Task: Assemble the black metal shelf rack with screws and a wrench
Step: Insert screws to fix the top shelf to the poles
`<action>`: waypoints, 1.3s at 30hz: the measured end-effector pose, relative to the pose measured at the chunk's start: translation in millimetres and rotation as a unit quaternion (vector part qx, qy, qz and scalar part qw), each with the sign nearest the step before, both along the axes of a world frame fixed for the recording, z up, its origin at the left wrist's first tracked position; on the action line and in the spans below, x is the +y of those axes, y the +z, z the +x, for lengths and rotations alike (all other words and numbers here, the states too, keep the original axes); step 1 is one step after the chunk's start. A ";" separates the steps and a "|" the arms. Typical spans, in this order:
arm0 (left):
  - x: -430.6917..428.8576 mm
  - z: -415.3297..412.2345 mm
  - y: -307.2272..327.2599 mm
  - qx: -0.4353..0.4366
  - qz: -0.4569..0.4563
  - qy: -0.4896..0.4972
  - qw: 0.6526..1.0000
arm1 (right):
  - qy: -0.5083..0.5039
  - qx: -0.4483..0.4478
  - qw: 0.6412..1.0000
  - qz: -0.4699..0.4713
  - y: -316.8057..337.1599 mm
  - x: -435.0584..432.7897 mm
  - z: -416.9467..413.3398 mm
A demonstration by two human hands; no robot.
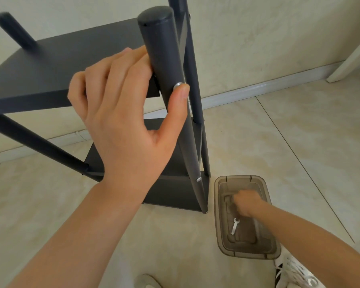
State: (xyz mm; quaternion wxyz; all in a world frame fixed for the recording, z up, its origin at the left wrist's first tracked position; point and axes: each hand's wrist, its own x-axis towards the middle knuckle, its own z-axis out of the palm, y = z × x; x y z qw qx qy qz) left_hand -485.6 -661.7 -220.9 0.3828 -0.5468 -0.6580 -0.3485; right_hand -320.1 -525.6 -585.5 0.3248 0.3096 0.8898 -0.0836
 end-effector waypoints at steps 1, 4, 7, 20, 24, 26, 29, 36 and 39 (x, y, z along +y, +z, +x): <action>0.0 0.1 -0.2 -0.002 0.002 -0.001 1.000 | 0.008 0.015 1.000 0.021 4.3 8.9 -2.1; 0.8 0.3 -0.6 -0.002 0.005 -0.006 1.000 | 0.021 0.017 0.998 0.059 10.9 31.5 -3.5; 1.3 -0.9 -0.4 0.002 0.005 -0.006 1.000 | 0.017 -0.002 0.995 0.100 16.8 54.2 0.9; -0.6 -1.3 1.1 -0.022 -0.012 -0.023 0.999 | -0.347 0.479 0.806 -0.006 98.9 31.8 -36.6; -3.2 -4.1 4.9 -0.032 -0.041 -0.020 0.998 | -0.461 0.642 0.601 -0.119 151.1 -15.0 -69.8; -3.2 -4.1 7.1 -0.038 -0.052 -0.018 0.998 | -0.469 0.671 0.555 -0.144 173.5 -37.6 -75.7; -2.1 -1.7 9.2 -0.049 -0.056 -0.019 0.997 | -0.448 0.704 0.530 -0.152 200.6 -65.1 -76.2; -2.8 -2.1 13.4 -0.033 -0.054 -0.002 0.998 | -0.341 0.775 0.491 -0.203 260.5 -86.9 -87.9; -4.2 -1.7 16.9 -0.044 -0.066 0.005 0.997 | -0.352 0.770 0.473 -0.244 272.1 -87.0 -94.0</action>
